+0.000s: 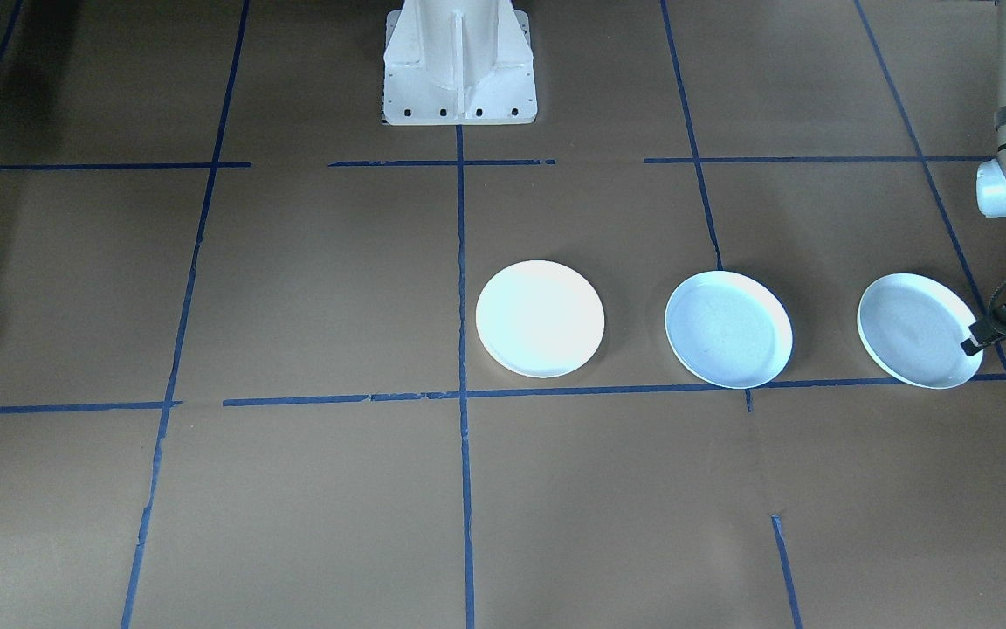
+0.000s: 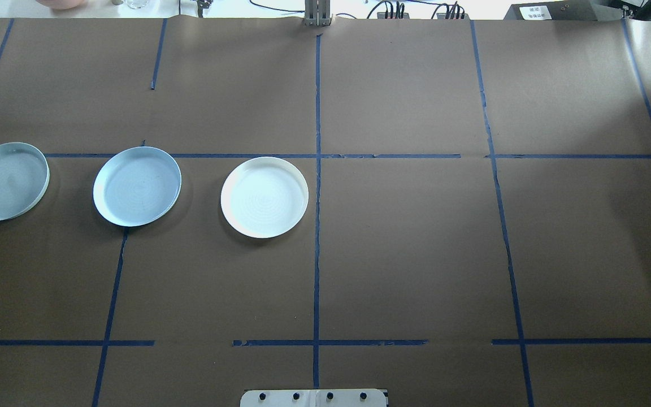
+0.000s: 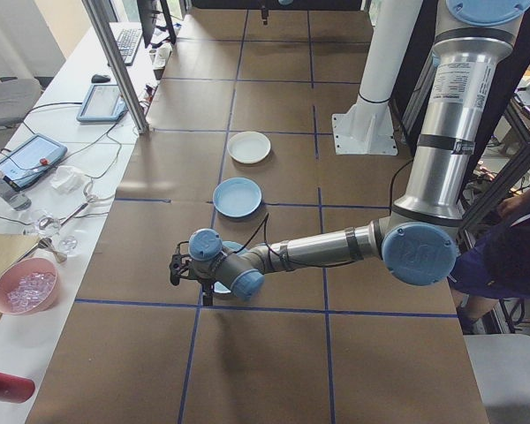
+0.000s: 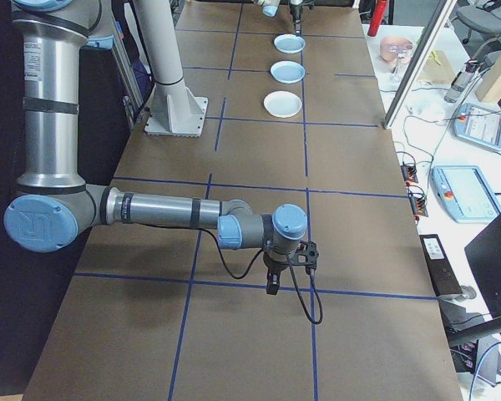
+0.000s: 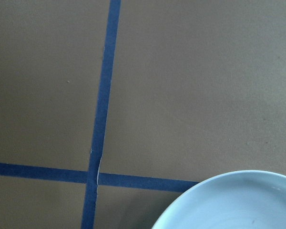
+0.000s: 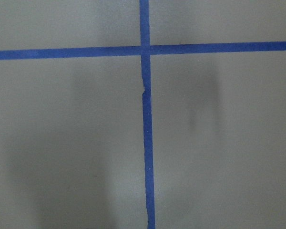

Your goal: Stack plate in center

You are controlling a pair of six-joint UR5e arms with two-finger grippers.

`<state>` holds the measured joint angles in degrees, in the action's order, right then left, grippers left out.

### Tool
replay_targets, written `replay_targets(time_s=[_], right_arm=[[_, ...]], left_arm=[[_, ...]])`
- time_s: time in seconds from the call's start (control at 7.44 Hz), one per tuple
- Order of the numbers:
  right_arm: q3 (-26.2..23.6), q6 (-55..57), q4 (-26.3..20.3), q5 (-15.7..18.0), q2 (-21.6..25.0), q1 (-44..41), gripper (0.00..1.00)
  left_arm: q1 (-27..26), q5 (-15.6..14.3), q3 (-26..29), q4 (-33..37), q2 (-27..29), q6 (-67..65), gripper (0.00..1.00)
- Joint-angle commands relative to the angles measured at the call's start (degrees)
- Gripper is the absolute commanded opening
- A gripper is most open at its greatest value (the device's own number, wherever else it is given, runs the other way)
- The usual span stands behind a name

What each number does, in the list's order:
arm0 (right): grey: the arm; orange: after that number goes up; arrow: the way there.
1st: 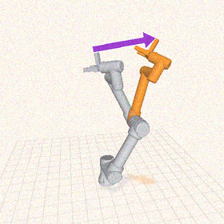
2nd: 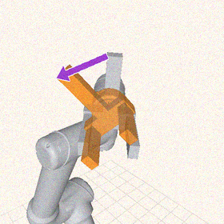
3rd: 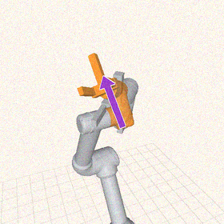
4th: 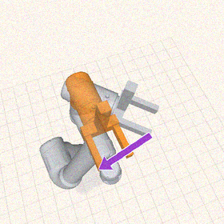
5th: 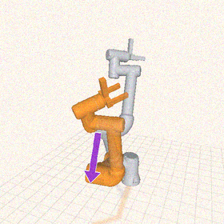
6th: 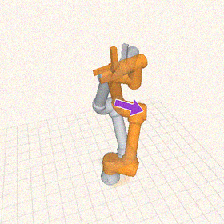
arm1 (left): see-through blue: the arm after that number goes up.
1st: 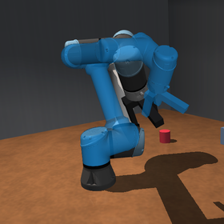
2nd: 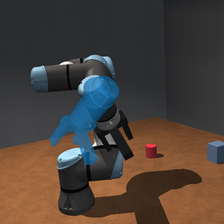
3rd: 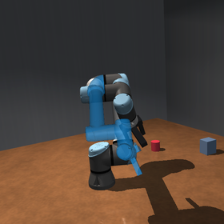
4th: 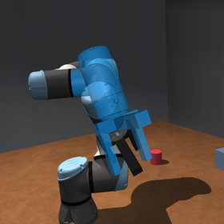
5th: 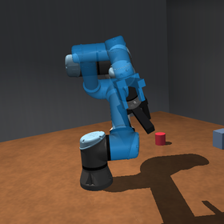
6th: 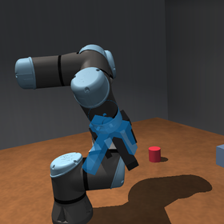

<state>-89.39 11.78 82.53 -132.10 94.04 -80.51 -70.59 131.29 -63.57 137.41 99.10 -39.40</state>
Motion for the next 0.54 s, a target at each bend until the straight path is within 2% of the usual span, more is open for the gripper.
replay_targets(time_s=[0.0,0.13,0.27,0.4], right_arm=[[0.0,0.0,0.0,0.0,0.0,0.0,1.0],[0.0,0.0,0.0,0.0,0.0,0.0,1.0],[0.0,0.0,0.0,0.0,0.0,0.0,1.0],[0.0,0.0,0.0,0.0,0.0,0.0,1.0]], left_arm=[[1.24,-0.07,0.99,0.31,0.04,0.2,0.93],[1.24,-0.07,1.34,0.31,0.04,0.46,0.92],[1.24,0.02,1.35,0.31,0.04,0.55,0.8],[1.24,0.02,1.61,0.31,0.04,0.64,0.57]])
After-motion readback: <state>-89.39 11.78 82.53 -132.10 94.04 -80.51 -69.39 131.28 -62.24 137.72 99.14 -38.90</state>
